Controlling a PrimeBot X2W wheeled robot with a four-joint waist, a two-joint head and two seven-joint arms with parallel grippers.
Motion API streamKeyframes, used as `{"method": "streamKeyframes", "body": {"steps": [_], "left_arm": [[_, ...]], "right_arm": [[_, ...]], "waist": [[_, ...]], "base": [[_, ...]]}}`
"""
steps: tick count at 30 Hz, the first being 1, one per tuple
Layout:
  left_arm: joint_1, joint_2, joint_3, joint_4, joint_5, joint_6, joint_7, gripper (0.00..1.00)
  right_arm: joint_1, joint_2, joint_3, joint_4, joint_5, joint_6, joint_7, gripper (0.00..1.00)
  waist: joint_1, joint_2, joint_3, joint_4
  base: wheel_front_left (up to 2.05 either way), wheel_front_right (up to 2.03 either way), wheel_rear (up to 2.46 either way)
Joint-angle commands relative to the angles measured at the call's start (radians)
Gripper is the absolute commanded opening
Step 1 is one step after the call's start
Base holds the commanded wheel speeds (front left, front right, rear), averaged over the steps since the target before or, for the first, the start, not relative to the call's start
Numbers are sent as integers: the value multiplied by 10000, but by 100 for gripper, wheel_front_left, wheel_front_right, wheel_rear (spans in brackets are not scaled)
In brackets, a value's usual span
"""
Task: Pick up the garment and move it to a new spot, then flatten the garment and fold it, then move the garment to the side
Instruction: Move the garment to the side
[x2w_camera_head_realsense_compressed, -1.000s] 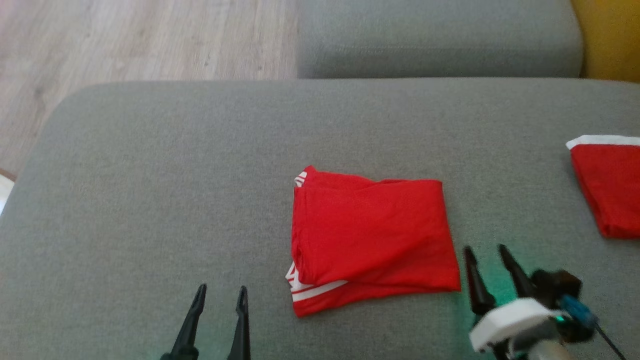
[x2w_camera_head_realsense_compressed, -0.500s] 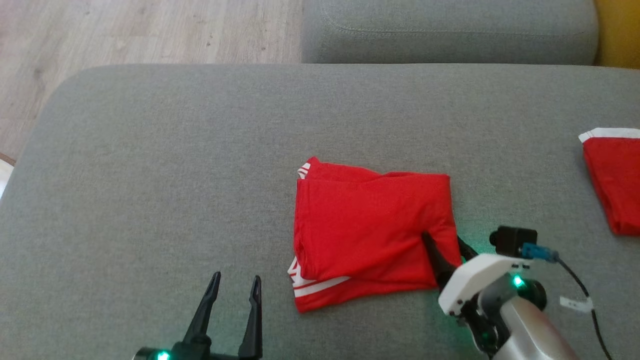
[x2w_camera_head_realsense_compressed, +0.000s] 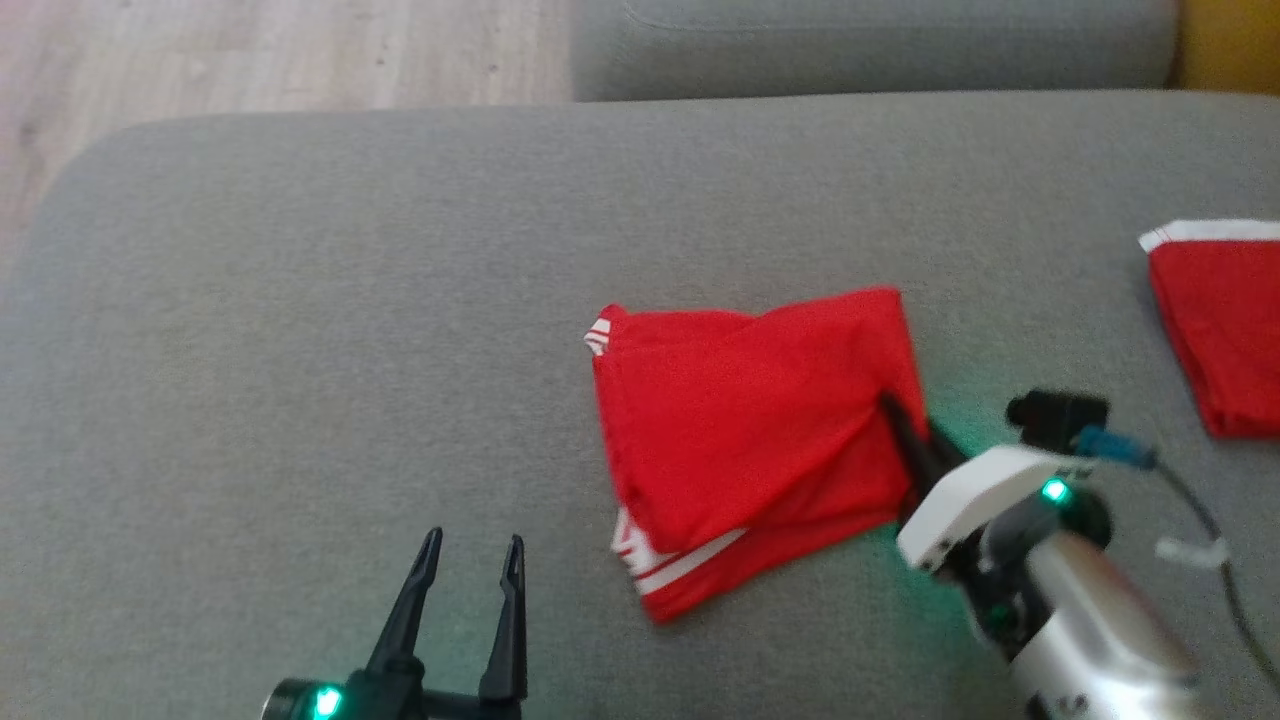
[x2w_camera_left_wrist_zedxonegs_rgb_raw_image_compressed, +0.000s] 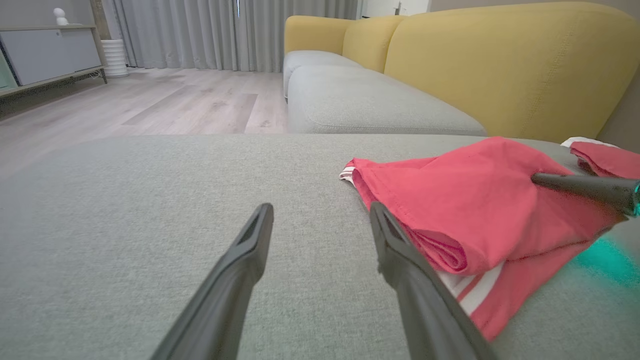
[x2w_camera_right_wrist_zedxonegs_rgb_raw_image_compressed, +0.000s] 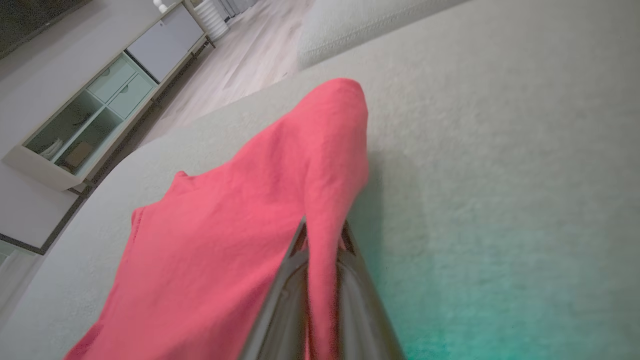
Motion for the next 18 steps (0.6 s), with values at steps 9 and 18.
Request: {"method": "streamKeyframes", "body": {"steps": [9,18], "left_arm": [[-887,-79,289,-914,38,-56,-97,100],[-1629,-79,401,-1767,-313,-280,-97,100]], "right_arm": [[-1117,-1834,-221,-1267,-644,65,106,0],[-1552,-3914,-1738,-2807,-1297,65,1085,0]], "waist": [[0,0,909,-885],[0,0,1866,-1458]], "base": [[0,0,0],[0,0,0]]}}
